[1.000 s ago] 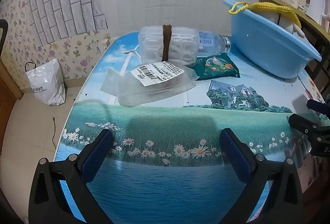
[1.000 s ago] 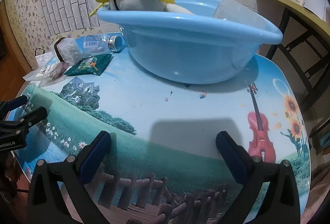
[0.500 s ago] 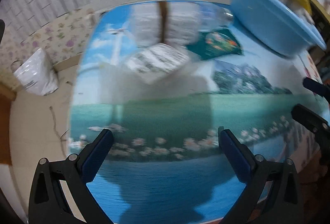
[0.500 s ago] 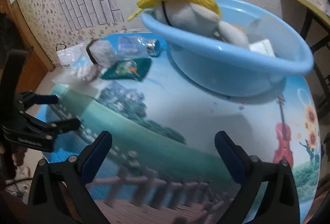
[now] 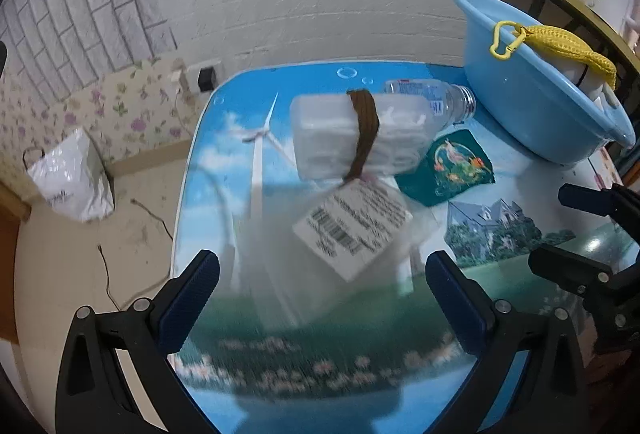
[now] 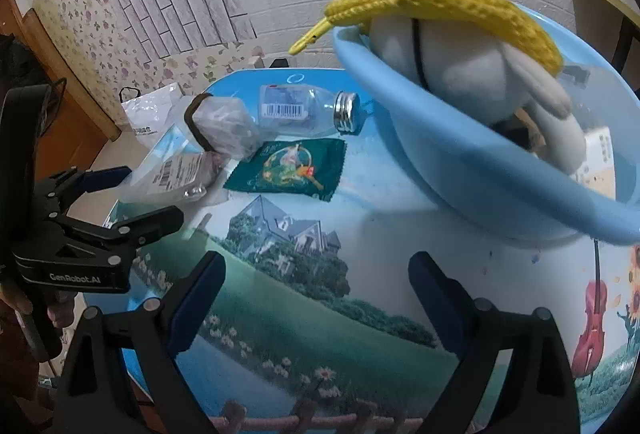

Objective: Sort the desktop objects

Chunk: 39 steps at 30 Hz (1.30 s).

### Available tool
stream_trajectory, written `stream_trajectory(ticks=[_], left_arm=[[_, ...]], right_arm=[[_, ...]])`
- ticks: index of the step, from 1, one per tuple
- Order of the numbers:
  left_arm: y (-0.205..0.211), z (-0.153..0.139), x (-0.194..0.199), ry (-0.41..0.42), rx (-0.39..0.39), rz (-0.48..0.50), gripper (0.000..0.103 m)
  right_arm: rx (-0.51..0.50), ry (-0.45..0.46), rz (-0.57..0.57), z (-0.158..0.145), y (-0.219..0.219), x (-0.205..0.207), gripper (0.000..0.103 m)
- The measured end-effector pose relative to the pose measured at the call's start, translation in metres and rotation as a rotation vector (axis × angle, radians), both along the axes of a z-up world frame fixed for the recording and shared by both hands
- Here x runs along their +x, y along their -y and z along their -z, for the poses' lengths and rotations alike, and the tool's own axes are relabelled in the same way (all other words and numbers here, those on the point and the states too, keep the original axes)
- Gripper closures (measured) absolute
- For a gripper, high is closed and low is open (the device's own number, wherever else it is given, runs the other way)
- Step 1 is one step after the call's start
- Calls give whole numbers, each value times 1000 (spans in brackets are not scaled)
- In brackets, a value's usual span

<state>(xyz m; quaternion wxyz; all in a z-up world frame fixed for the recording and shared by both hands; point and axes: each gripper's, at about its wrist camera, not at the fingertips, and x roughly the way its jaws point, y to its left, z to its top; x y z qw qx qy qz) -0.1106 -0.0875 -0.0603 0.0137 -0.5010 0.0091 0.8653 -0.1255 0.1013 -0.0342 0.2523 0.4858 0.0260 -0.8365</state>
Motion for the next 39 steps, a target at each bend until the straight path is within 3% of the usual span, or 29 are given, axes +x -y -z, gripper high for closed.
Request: stream_trajectory(ticks=[10, 11, 13, 18, 27, 32, 35, 39], left_arm=[[7, 9, -12, -10, 124, 41, 2], [9, 8, -11, -14, 143, 42, 6], [8, 8, -9, -19, 166, 60, 26], [7, 7, -1, -32, 188, 102, 58], [18, 7, 14, -36, 200, 83, 60], [21, 7, 16, -35, 193, 76, 60], [22, 7, 18, -36, 191, 73, 60], [21, 7, 18, -36, 186, 66, 60]], right_arm=[[-12, 10, 6, 0, 17, -7, 10], [-13, 9, 7, 0, 19, -7, 10], [-15, 7, 9, 0, 22, -9, 10], [-17, 1, 37, 0, 35, -15, 11], [-4, -7, 95, 5, 53, -36, 13], [62, -49, 69, 10, 66, -41, 30], [91, -78, 59, 9, 65, -40, 49], [78, -70, 34, 7, 59, -38, 59]])
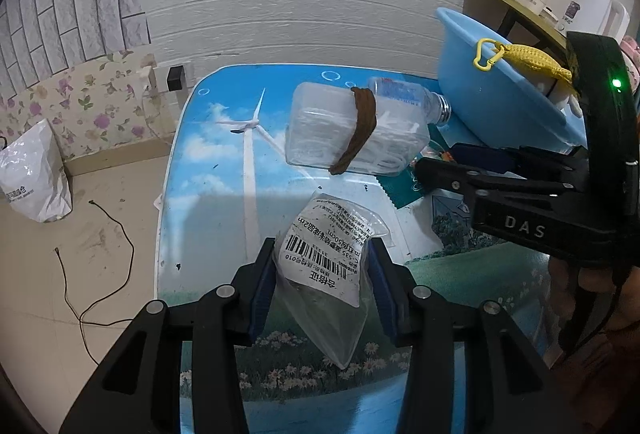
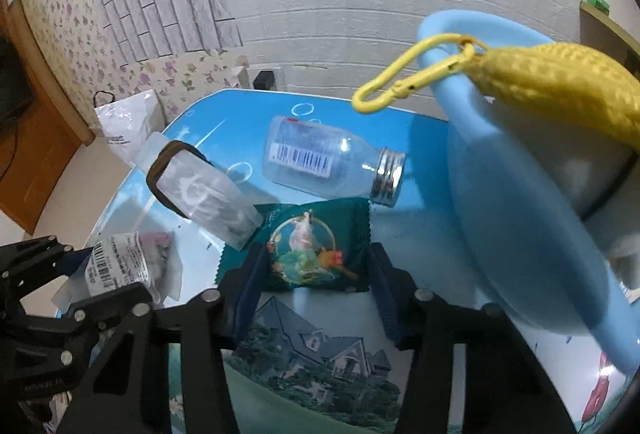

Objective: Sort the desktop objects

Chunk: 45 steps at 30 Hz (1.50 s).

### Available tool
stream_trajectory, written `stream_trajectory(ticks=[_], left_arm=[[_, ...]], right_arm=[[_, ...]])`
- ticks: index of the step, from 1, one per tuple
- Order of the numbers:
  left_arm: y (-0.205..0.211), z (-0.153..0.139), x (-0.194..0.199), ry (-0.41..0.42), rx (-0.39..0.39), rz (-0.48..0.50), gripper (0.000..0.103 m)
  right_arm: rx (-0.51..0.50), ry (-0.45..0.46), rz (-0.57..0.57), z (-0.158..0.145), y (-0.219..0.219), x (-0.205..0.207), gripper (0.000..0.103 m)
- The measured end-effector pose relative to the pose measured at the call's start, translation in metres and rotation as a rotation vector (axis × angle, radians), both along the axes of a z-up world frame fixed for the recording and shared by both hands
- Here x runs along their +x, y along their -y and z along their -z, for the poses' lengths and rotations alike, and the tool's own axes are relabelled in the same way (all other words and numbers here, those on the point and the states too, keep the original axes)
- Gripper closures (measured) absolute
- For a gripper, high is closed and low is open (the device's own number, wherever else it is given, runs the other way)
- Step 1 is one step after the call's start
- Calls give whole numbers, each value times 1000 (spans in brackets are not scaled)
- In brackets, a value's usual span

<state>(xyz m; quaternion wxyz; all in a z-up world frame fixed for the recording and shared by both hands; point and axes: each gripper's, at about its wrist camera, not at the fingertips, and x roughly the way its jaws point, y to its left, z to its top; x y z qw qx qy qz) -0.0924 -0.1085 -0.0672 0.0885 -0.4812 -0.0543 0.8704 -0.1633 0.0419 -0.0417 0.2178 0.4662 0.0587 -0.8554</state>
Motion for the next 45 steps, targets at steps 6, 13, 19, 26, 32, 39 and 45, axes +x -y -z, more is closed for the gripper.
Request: stream_trajectory(ticks=[6, 13, 19, 26, 32, 39, 45], left_arm=[[-2, -2, 4, 8, -8, -5, 60], [-9, -4, 10, 17, -20, -8, 60], [-18, -5, 15, 19, -33, 3, 60], [-15, -5, 15, 30, -30, -18, 59], [-8, -4, 14, 30, -26, -24, 59], [-4, -2, 15, 25, -6, -21, 58], [-3, -1, 15, 18, 1, -16, 58]], right_arm=[[-19, -2, -30, -5, -15, 13, 76], [-85, 53, -47, -6, -44, 21, 103], [-116, 73, -56, -7, -59, 35, 100], [-131, 44, -65, -18, -40, 28, 60], [-105, 49, -42, -14, -18, 14, 53], [-68, 52, -3, -6, -5, -3, 49], [-30, 36, 3, -4, 7, -11, 49]])
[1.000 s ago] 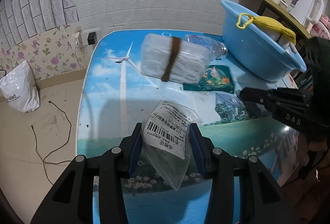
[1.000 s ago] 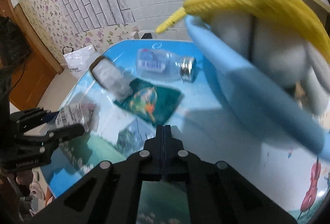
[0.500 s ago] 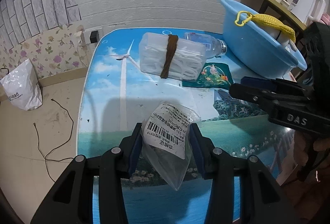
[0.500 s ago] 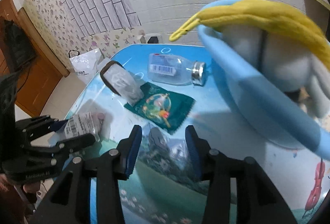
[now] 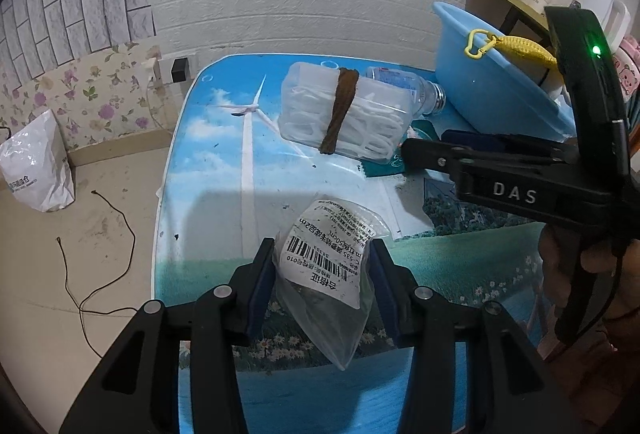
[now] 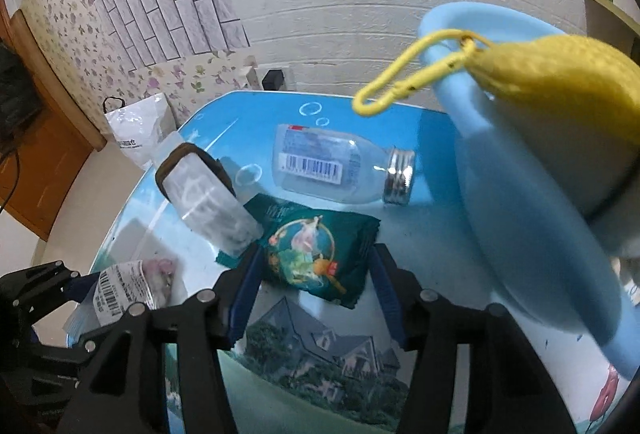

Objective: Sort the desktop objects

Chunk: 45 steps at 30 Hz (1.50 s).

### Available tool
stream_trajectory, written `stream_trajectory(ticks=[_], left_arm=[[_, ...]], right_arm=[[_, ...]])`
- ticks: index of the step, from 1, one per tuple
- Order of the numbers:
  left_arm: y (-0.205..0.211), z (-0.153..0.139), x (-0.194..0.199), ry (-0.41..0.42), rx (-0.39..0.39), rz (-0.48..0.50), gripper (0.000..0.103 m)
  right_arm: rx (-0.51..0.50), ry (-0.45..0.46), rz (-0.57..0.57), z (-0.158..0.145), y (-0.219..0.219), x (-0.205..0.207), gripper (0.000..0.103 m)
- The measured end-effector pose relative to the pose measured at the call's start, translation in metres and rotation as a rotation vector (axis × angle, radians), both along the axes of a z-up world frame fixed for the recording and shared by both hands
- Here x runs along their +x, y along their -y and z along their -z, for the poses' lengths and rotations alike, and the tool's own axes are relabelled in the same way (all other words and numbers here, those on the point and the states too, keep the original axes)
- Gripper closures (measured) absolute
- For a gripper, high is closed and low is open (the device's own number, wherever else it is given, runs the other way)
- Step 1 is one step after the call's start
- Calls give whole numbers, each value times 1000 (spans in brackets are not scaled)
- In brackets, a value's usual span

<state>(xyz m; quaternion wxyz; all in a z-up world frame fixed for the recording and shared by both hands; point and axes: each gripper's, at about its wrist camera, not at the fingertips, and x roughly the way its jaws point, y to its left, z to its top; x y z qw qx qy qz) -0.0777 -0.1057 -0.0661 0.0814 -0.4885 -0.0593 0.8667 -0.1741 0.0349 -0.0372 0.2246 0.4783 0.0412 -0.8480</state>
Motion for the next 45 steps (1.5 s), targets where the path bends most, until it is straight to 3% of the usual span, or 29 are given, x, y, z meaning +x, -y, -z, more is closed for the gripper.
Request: stream_trajectory(ticks=[5, 10, 11, 13, 15, 23, 25, 35, 45], left_arm=[[-1, 0, 1, -5, 1, 1, 58], [0, 0, 1, -7, 0, 0, 58], [-1, 0, 1, -7, -1, 0, 58], [0, 0, 1, -8, -1, -1, 58], [0, -1, 1, -8, -2, -2, 58], [-1, -1, 3, -5, -7, -10, 58], [-1, -2, 5, -5, -10, -12, 58], [-17, -11, 12, -22, -7, 2, 58], [-51, -31, 22, -66, -6, 52, 58]], right_arm=[[71, -41, -21, 3, 13, 2, 31], [109, -84, -22, 6, 17, 3, 30], [107, -88, -29, 7, 17, 3, 31], [89, -97, -59, 6, 16, 4, 49], [87, -93, -81, 5, 16, 5, 56], [39, -76, -115, 3, -5, 21, 74], [21, -56, -116, 3, -12, 24, 94], [-114, -1, -132, -9, -61, 52, 95], [-163, -18, -106, -23, -88, 65, 95]])
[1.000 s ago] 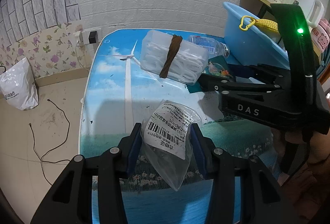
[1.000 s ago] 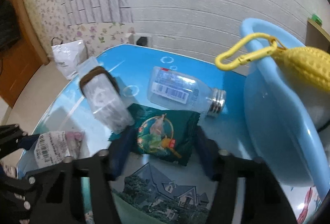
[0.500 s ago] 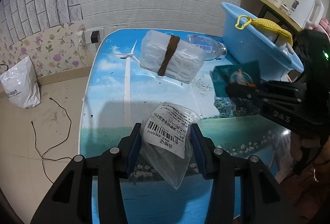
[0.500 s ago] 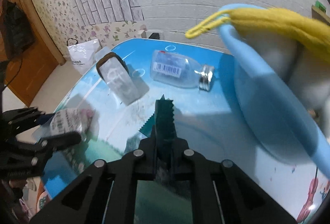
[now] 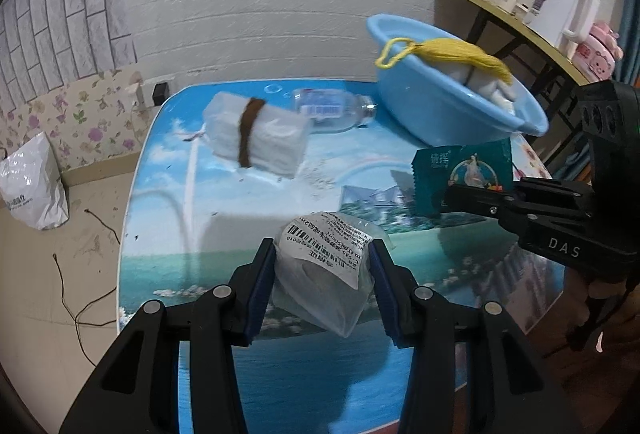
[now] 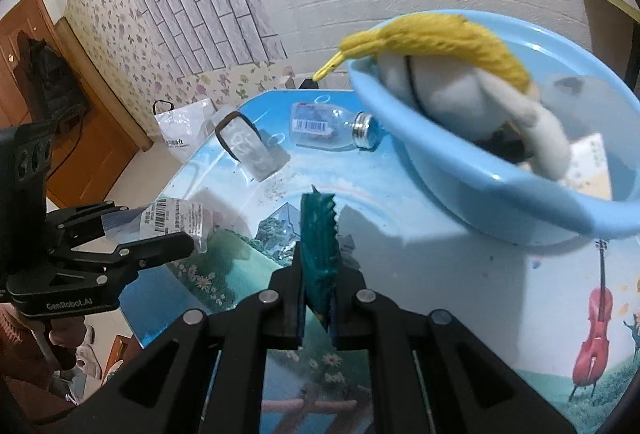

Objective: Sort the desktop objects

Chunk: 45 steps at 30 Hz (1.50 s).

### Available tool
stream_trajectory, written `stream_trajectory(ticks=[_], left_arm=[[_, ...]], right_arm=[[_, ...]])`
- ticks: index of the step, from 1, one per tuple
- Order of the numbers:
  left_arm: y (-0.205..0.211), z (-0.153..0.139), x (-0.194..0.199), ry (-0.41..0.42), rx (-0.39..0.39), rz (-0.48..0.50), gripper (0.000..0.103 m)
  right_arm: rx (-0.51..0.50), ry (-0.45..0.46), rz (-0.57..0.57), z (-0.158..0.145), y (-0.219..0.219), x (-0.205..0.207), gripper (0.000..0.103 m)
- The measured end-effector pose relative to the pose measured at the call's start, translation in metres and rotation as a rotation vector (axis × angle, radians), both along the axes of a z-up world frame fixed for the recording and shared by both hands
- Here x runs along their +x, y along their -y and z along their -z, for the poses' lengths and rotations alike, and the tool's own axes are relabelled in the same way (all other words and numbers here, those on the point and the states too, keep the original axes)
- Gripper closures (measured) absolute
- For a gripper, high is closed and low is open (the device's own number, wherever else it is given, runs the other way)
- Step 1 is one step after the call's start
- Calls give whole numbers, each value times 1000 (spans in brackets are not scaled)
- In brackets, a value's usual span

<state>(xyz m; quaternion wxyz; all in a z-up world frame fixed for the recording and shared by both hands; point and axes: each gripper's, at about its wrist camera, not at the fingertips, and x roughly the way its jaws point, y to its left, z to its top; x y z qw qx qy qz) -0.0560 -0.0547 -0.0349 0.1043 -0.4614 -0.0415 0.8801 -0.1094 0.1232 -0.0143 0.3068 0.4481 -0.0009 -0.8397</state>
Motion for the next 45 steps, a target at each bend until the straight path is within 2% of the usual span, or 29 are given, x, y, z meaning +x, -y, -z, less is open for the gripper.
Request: stream_trajectory(ticks=[14, 16, 20, 27, 29, 33, 36, 39, 42, 43, 44, 45], left_arm=[[-43, 22, 4, 84, -59, 54, 58], [-45, 25, 3, 99, -71, 48, 52], [-48, 29, 0, 110, -94, 40, 47], [-57, 34, -1, 76, -140, 12, 32], [-60, 36, -2, 66, -163, 9, 27], [-63, 38, -3, 54, -166, 10, 19], [-63, 39, -4, 44, -166, 9, 14], [-61, 40, -2, 29, -163, -1, 11], [-60, 41, -2, 19, -161, 0, 10], [-60, 41, -2, 21, -161, 1, 12], [-60, 40, -1, 19, -157, 5, 16], [-61, 39, 0, 6, -157, 10, 33]], right_arm=[[14, -7, 56, 8, -37, 13, 95], [12, -7, 59, 11, -40, 13, 95], [11, -15, 58, 13, -44, 13, 95], [23, -39, 43, 14, -44, 14, 95], [30, -37, 39, 17, -43, 14, 91], [40, -30, 36, 22, -43, 14, 91], [50, -16, 44, 26, -42, 11, 76], [44, -23, 39, 27, -40, 9, 69], [44, -28, 36, 27, -38, 10, 66], [39, -27, 31, 27, -37, 10, 69], [34, -31, 24, 26, -38, 10, 75], [37, -40, 16, 25, -37, 10, 88]])
